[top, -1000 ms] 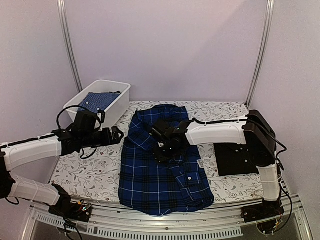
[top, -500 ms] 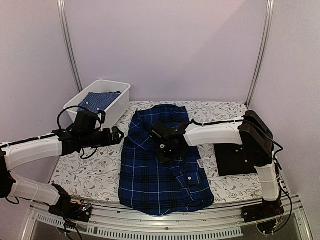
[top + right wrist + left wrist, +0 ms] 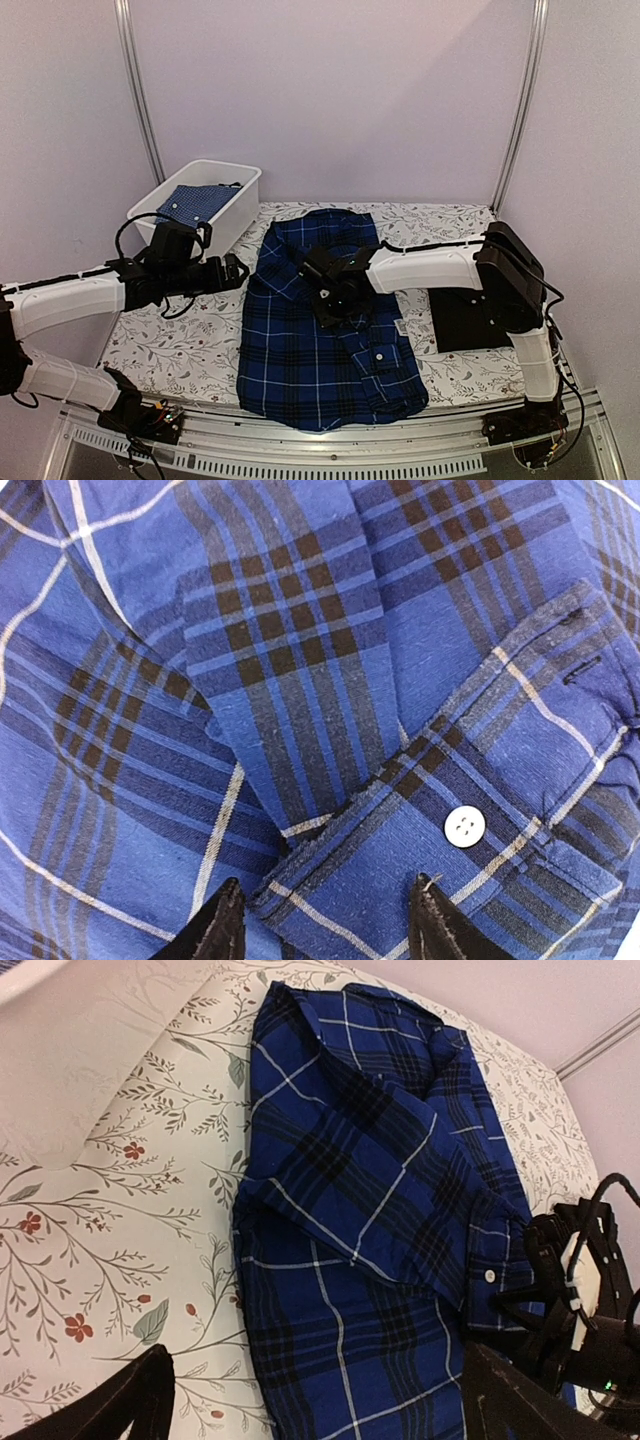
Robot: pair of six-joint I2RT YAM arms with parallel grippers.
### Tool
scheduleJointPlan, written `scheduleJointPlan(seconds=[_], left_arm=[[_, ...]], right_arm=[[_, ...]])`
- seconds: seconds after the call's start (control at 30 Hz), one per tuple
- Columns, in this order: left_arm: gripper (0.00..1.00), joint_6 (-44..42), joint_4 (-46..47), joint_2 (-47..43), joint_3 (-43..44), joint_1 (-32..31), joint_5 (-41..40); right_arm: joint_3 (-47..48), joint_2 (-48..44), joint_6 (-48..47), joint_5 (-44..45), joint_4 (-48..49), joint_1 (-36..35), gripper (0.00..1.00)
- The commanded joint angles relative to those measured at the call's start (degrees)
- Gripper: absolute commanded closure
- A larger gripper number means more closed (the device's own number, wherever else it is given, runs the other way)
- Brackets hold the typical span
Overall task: Fold and stack the long sleeve shirts
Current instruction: Pick up the sleeve from the 1/3-folded shirt.
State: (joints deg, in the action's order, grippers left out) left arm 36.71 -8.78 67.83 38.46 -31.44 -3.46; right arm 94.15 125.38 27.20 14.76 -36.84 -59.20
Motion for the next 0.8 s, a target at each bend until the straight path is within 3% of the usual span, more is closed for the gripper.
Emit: scheduleJointPlan(seconds=[0.0,0.17,0.4,0.6,0.77], left_arm=[[0.0,0.3,0.6,0.8,-0.5,0.6,0.6],[0.0,0.7,0.7,0.7,-0.9,0.6,1.2],[0.0,0.8,0.5,0.4,-1.4,0.6,1.7],[0.0,1.1,0.2,0.2,-2.0,0.6,2.9],[0.0,1.5,-0.5,0.4,-2.5,0.7,5.2]], right_arm=[[1.1,2.4,0.3,0.9,-0.2,0.1,0.49],[1.4,2.5,0.4,0.8,0.0,0.4,0.62],[1.2,-0.3,0.9,0.8,0.4,1.0,0.67],[-0.1,-2.7,1.7,-0.1,1.5,1.9,0.78],[-1.1,-4.7,2.0,-0.6,2.5,2.2,0.8]])
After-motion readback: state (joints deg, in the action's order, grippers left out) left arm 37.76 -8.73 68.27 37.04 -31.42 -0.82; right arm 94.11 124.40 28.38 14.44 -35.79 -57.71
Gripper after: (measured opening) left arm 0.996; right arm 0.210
